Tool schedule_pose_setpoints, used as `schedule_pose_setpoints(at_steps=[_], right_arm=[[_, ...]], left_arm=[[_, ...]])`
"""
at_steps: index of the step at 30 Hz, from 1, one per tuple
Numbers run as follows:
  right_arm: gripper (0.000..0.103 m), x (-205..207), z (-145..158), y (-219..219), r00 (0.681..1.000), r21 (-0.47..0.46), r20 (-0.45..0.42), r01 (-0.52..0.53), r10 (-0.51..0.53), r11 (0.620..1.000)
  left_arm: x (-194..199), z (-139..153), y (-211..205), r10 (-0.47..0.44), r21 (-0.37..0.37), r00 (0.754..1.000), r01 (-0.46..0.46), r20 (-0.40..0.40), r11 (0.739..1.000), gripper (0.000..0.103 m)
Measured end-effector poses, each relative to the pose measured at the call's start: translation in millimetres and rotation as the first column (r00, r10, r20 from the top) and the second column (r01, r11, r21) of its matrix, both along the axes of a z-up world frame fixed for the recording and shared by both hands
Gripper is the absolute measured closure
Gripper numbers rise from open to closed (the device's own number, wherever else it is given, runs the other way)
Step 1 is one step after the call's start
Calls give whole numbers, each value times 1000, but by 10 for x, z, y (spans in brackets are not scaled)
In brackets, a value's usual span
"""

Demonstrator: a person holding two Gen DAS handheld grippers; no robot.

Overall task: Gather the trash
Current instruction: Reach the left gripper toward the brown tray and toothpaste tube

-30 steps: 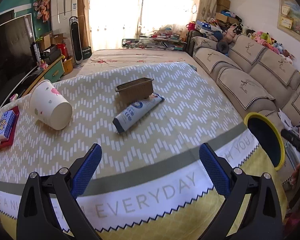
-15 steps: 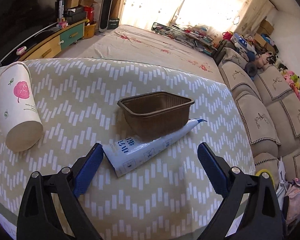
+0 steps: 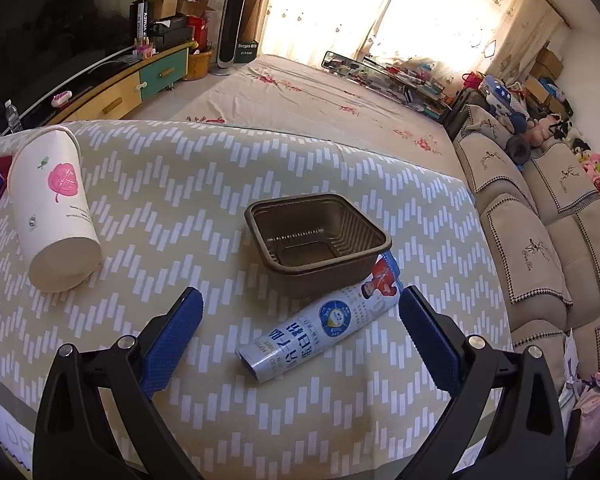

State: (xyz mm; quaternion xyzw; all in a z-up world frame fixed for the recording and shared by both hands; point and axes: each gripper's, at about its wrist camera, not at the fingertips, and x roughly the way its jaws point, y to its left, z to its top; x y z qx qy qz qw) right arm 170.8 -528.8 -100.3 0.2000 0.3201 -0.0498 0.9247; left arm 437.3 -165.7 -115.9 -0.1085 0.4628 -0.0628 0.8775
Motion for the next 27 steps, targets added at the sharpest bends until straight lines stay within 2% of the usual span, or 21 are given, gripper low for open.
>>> schedule_pose_setpoints(at_steps=[5,10,17,20,21,22,27], right_arm=[[12,-25,-2,-53,1000,11,7,8,-8,1000],[12,-14,-43,-104,1000,23,1,7,-7,1000],[12,8,-86,-143,1000,35,-6,2,-2,999],[12,14,-86,-164,1000,40,-5,2,-2,999],[12,15,-85,-169,1000,40,-5,2,-2,999],[12,14,-84,-168,1000,40,-4,2,-2,999],[12,17,-84,-176,1000,47,-1,-2,2,999]], left_arm=[[69,-34,-87,42,36,999,-43,23,998,6],[220,-39,-105,86,42,996,-87,23,995,6],[381,-85,-198,98,49,995,-99,23,994,8],[440,-141,-185,94,44,995,-94,18,995,24],[459,-149,-190,92,48,996,-93,17,995,33],[460,-142,-190,90,52,996,-91,27,994,37],[452,-78,-144,76,48,996,-79,56,996,38]])
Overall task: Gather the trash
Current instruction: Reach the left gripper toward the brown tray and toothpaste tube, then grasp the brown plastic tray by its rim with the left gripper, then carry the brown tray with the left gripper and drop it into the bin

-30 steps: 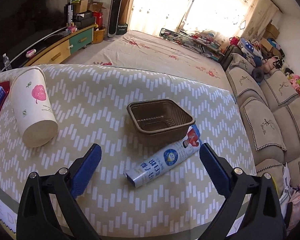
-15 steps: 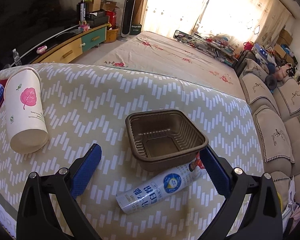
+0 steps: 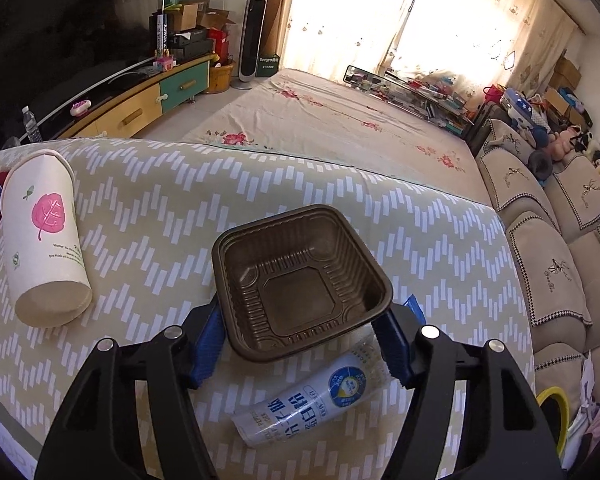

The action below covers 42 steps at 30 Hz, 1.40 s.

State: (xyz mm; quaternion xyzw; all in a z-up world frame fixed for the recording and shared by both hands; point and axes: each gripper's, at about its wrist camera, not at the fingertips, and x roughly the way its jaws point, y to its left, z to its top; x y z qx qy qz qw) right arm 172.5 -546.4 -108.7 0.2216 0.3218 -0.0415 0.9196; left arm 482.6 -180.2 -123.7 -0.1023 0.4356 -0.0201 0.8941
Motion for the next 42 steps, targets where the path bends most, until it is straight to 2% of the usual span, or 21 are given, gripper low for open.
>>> schedule_pose_setpoints(at_steps=[6,9,12,16,20,27,32,37,42], right_arm=[[12,2,30,64,1000,-1,9,-17,17,1000],[12,-11,67,93,1000,-7,17,-24,24,1000],[12,-33,100,131,999,-10,25,-30,30,999],[12,-88,151,164,999,-19,36,-37,37,999],[12,-209,204,96,999,-34,50,-15,17,999],[12,-593,216,-285,994,-38,57,94,-91,995],[12,-894,210,-612,984,-31,63,170,-168,985],[12,-1155,180,-914,969,-17,69,238,-236,971],[12,-1313,75,-1143,960,6,60,274,-273,962]], left_arm=[[-183,98,131,-24,4,999,23,32,1000,38],[-354,191,210,-41,-2,998,41,49,999,38],[-603,317,251,-69,23,993,67,91,997,38],[-962,502,219,-145,55,982,140,123,989,38],[-1392,647,37,-252,77,958,243,135,967,38],[-2094,794,-691,-441,50,886,439,142,897,37],[-2443,786,-1469,-564,21,816,566,126,824,37],[-2665,653,-2245,-650,9,755,651,84,759,37],[-2600,414,-2871,-699,11,715,699,20,715,37]])
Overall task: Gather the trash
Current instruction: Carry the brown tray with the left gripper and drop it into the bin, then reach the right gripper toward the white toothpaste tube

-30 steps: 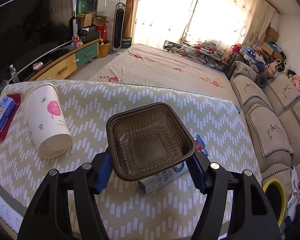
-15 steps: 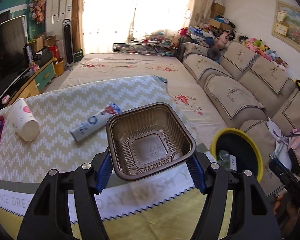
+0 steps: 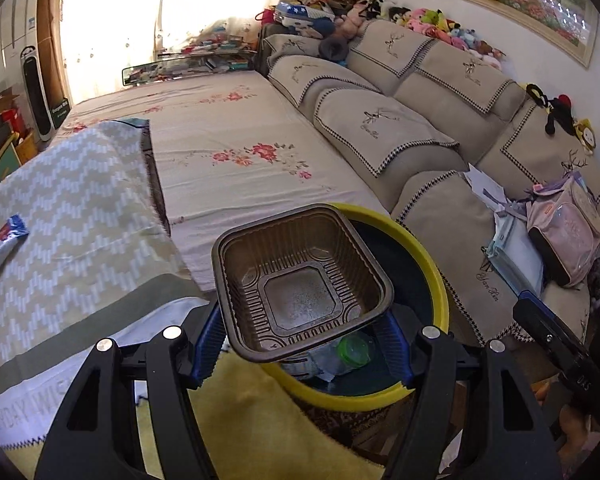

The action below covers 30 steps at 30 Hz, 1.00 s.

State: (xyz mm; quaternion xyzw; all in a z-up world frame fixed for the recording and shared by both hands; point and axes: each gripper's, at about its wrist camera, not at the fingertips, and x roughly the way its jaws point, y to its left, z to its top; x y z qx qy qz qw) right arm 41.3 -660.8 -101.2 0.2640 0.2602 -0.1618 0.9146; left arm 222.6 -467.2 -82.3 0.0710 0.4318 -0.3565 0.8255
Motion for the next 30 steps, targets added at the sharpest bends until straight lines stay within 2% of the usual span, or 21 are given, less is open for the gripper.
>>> schedule_pose_setpoints(at_steps=[3,6,13,17,21,26,30], right_arm=[[12,-40,-68,-95,1000,15,-5,14,-14,1000],[11,-59,-117,-160,1000,26,-9,24,-24,999],[11,18,-126,-82,1000,25,-20,7,-6,1000],[11,132,-59,103,999,5,-23,-34,34,999],[11,298,9,367,995,-22,-33,-96,95,995],[11,571,90,820,979,-57,-61,-198,194,979],[11,828,171,1271,951,-97,-86,-304,296,948]], left_arm=[[107,-144,-238,-25,15,999,26,-43,1000,35],[167,-218,-334,-40,-1,996,40,-86,999,16],[195,-146,-100,-66,-60,992,59,-110,996,11],[157,-58,333,-36,-106,993,24,-115,994,10],[124,27,873,24,-143,996,-36,-84,989,6],[129,148,1774,121,-194,992,-126,-39,973,5],[161,204,2526,227,-213,974,-223,-5,951,5]])
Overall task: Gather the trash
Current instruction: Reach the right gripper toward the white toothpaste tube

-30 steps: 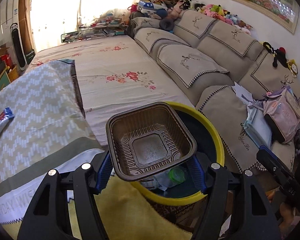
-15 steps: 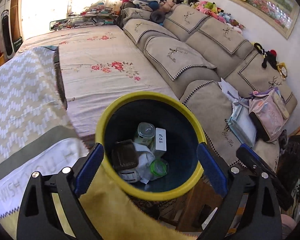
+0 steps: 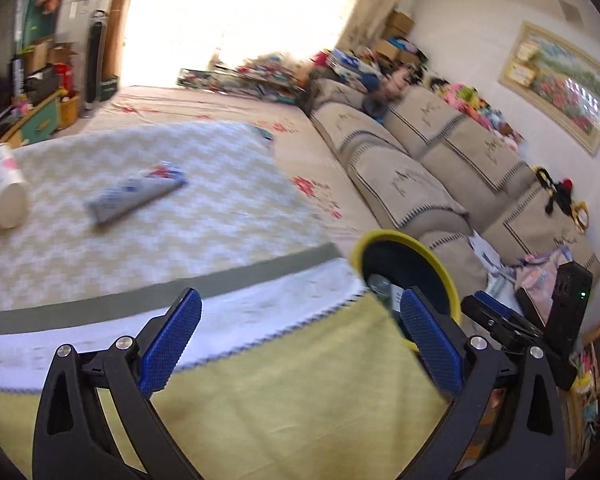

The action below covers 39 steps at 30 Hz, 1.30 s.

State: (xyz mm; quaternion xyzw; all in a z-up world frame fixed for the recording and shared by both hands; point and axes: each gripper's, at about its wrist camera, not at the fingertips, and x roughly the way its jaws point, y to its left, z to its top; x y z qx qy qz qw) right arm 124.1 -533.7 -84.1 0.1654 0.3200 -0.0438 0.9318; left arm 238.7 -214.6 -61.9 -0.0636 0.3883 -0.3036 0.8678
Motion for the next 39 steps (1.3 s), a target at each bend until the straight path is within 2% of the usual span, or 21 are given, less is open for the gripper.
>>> schedule_pose_setpoints(at_steps=[4,6,9,14,17,21,24,30,34,39], right_arm=[[11,325,97,517,991,-57,-17,-132,131,990],[11,500,153,802,981,-104,-23,-195,193,975],[11,764,196,1177,955,-121,-43,-295,292,948],[11,1195,244,1743,921,-146,-84,-389,381,909],[11,1422,243,1997,914,-165,-110,-404,391,900],[11,1717,229,2309,912,-181,-124,-408,391,895],[11,1963,210,2543,924,-219,-121,-380,362,899],[11,2489,62,2906,949,-282,-154,-310,277,908],[11,2744,-132,2964,951,-276,-211,-280,227,920],[11,2802,-254,2902,945,-290,-250,-281,211,915]], left_arm=[[31,56,682,125,27,988,-128,94,991,5],[36,48,979,178,30,974,-183,138,983,5],[93,-3,1356,247,40,950,-258,191,965,5],[161,-43,1861,351,4,917,-358,190,934,5],[130,10,2045,417,-26,885,-421,206,907,5],[117,30,2213,461,-77,867,-455,187,887,5],[89,18,2204,467,-81,867,-460,175,884,5],[109,-62,2114,447,-63,881,-443,152,894,5],[125,-97,2077,441,-48,886,-439,144,897,5],[134,-121,2060,435,-43,890,-433,135,900,5]])
